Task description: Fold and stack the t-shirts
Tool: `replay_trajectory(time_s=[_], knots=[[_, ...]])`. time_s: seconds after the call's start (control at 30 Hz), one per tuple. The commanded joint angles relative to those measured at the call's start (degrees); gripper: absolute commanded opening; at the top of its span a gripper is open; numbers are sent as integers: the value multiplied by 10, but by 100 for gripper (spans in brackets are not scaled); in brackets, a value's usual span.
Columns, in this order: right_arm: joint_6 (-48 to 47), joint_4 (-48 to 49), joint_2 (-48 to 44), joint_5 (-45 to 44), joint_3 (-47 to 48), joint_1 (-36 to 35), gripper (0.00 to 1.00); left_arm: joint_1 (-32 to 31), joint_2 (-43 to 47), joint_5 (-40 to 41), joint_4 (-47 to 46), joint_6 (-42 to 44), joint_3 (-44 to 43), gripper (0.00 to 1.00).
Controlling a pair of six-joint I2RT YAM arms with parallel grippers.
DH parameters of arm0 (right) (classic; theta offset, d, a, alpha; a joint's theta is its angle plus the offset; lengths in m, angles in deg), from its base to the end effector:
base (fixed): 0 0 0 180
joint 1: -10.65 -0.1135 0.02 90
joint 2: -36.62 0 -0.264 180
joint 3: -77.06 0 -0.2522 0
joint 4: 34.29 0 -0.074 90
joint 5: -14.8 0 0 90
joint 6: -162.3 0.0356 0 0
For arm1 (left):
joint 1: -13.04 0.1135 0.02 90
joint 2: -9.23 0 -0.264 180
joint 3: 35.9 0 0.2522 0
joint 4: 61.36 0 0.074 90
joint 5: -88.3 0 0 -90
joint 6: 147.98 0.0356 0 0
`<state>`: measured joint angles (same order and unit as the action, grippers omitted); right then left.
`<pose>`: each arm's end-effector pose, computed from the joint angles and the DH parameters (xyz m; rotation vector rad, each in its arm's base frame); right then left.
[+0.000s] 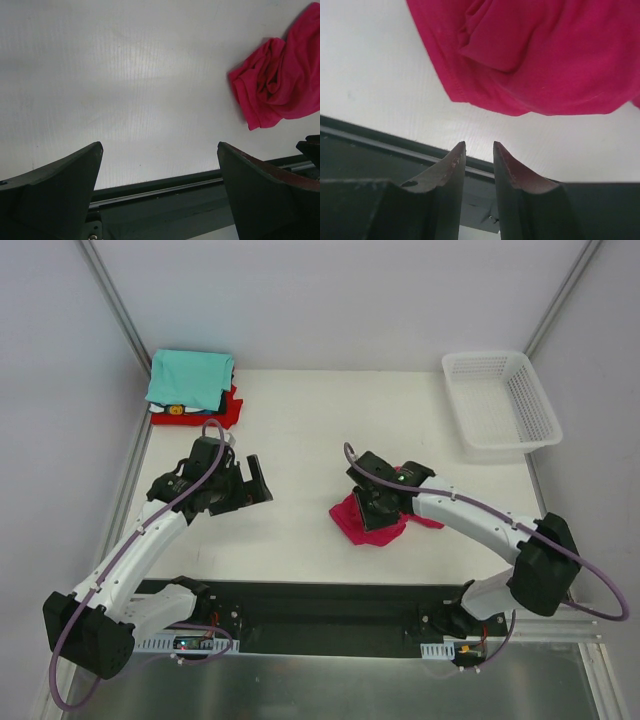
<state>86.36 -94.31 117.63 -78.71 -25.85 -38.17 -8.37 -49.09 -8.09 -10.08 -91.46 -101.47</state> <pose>0.1850 0.2082 0.2586 -0.7914 2.5927 0.2563 0.1942 -0.0804 0.2940 -0.1969 2.4057 -0.5913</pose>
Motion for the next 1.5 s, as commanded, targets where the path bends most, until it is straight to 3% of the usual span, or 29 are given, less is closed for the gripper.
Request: replay_trajectory(time_s=[0.0, 0.4, 0.77, 1.0, 1.47], knots=[[11, -63, 34, -149, 64, -23, 32, -5, 13, 7, 9, -2, 4, 99], [25, -95, 89, -223, 80, -33, 32, -5, 15, 7, 10, -2, 7, 99], [13, -95, 28, -208, 53, 121, 33, -5, 20, 5, 11, 1, 13, 99], [-11, -53, -9, -150, -6, 201, 32, -5, 21, 6, 10, 2, 14, 99], [-33, 13, 41, -59, -11, 242, 30, -5, 28, 8, 18, 7, 10, 99]])
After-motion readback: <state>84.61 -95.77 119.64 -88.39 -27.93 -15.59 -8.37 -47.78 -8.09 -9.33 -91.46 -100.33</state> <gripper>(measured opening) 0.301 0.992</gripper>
